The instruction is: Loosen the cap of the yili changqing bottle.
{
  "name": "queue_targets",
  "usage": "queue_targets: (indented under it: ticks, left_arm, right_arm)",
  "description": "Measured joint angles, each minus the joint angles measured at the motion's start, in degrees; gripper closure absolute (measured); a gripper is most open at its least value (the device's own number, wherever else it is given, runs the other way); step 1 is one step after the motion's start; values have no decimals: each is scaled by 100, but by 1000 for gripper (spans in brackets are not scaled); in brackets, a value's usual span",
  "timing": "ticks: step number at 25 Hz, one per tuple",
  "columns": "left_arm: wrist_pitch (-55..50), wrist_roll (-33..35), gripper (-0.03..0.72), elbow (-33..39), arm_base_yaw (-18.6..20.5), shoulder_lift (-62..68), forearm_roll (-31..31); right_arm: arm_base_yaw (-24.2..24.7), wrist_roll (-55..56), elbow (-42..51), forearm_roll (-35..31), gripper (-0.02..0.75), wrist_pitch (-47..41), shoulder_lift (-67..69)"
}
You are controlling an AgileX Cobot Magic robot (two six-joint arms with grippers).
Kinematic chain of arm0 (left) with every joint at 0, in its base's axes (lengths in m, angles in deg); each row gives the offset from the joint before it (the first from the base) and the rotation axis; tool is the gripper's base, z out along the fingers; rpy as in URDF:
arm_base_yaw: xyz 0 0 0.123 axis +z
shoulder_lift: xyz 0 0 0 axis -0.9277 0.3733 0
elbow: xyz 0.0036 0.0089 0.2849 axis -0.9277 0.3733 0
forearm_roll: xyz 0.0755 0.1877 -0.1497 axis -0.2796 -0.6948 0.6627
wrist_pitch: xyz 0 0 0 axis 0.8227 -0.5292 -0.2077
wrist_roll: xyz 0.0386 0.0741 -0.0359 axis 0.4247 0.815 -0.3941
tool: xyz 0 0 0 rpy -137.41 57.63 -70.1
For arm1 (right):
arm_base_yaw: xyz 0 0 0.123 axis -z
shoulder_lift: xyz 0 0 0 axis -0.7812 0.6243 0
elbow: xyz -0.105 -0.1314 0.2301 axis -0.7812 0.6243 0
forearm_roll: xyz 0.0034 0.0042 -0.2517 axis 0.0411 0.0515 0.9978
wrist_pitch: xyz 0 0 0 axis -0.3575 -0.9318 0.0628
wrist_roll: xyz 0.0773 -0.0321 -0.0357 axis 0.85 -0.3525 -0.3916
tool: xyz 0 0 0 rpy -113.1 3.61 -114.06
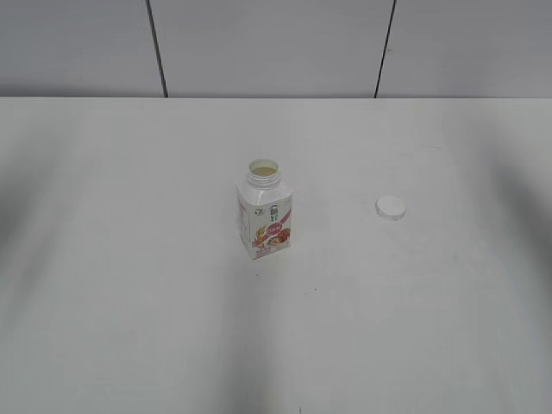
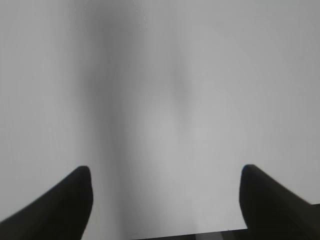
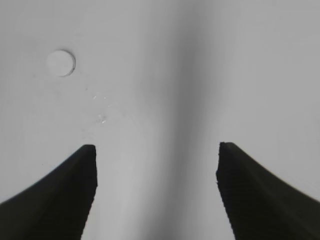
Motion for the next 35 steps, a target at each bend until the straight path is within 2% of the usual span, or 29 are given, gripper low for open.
queue_targets:
  ticks: [6, 13, 28, 35]
  left_arm:
    - [207, 0, 137, 863, 0, -1329, 349]
    - [305, 0, 137, 1771, 0, -2733, 497]
    - [293, 0, 141, 3178, 0, -4931, 540]
    - [715, 0, 143, 3432, 0, -5763, 732]
  right_arm:
    - [0, 0, 903, -7, 150, -11, -1101]
    - [0, 0, 1420, -64, 150, -17, -2108]
    - [0, -74, 2414, -97, 150, -23, -3578]
    - [0, -104, 2721, -99, 150, -36, -3917]
